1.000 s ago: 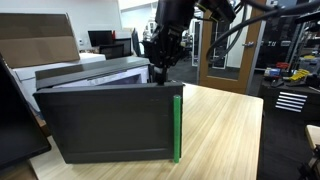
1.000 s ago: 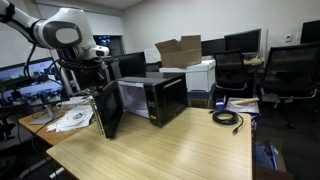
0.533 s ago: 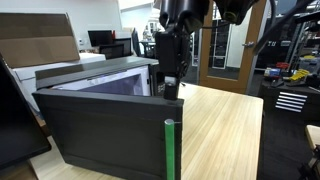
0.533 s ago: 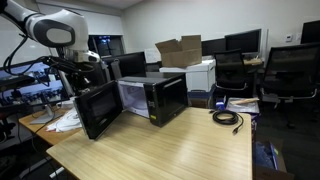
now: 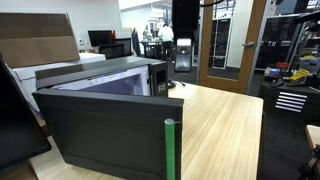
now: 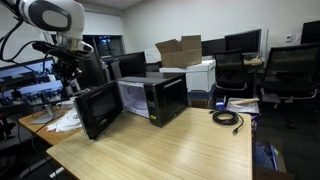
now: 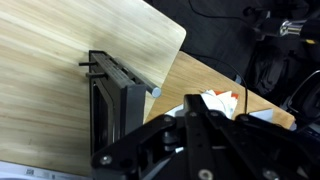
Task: Open the microwave door open widely
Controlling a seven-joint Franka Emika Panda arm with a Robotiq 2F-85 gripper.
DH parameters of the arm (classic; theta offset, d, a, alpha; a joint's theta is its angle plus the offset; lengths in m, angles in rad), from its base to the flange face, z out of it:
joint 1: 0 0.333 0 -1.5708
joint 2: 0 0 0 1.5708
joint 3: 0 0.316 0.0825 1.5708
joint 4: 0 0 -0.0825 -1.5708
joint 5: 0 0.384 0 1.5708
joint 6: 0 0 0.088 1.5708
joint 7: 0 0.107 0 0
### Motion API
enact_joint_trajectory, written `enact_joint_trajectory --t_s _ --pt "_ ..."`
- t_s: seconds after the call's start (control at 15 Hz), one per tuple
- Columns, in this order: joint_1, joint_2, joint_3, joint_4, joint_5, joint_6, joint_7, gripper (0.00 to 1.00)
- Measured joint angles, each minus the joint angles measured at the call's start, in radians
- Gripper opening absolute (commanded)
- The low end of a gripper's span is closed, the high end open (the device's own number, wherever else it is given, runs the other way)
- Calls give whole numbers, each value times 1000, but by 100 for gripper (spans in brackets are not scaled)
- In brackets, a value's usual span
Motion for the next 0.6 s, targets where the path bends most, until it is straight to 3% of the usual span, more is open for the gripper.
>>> enact_joint_trajectory --t_s 0.27,0.6 --pt "-16 -8 2 -8 -61 165 11 0" --pt "-42 2 4 -102 -151 483 88 0"
